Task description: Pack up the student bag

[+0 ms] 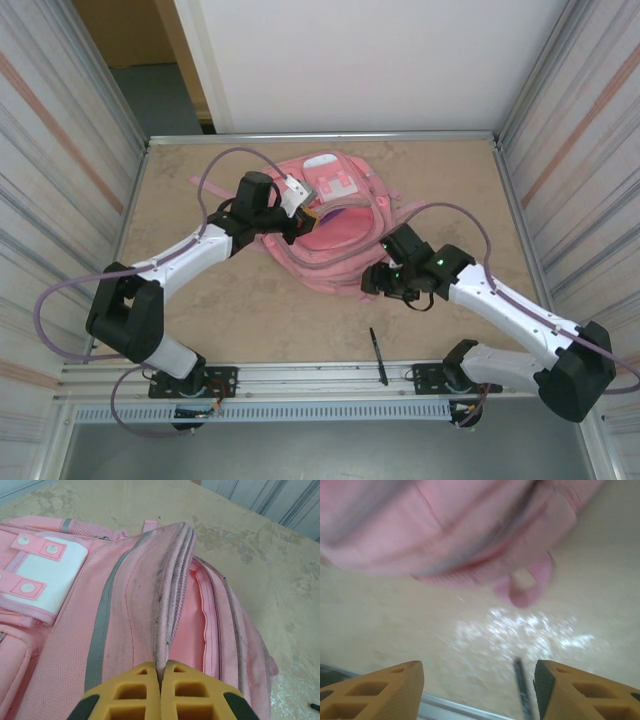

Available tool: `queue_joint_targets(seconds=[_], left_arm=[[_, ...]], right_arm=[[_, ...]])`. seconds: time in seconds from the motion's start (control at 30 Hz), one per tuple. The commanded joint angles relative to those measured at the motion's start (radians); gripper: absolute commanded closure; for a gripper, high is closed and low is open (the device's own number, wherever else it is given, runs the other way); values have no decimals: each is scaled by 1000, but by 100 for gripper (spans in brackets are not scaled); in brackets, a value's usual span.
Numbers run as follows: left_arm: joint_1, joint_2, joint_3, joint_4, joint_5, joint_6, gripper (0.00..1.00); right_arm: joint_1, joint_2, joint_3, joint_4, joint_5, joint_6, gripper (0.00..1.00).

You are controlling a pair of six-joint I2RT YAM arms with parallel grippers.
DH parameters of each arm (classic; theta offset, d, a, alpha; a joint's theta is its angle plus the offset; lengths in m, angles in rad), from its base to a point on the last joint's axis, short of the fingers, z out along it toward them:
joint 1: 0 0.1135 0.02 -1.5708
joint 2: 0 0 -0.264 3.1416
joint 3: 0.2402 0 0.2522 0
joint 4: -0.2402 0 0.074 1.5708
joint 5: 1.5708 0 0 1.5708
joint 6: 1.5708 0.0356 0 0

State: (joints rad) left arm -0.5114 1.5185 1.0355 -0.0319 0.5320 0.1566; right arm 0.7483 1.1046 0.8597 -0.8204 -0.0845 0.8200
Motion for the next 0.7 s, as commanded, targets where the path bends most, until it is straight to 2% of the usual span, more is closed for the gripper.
queue_joint_targets(seconds=[0.0, 0.1, 0.23, 0.33, 0.43, 0.6, 0.67], left_arm=[[9, 13, 17, 35, 10, 16, 100], [10, 21, 20, 42, 10, 18, 100], [9, 23, 21, 37, 15, 12, 100], [10, 21, 16, 33, 9, 20, 100], [10, 16, 14, 26, 6, 21, 100], [10, 5, -2, 31, -8, 21, 100], [10, 1, -5, 28, -17, 19, 100]], right_arm=[[68, 14, -55, -126, 89, -19, 42], [163, 31, -134, -48, 68, 36, 47], [236, 114, -183, 35, 13, 67, 54], [296, 167, -197, 81, 6, 78, 55], [310, 213, -237, 155, -36, 110, 60], [345, 290, -244, 159, 12, 125, 70], [346, 320, -243, 163, 6, 133, 79]])
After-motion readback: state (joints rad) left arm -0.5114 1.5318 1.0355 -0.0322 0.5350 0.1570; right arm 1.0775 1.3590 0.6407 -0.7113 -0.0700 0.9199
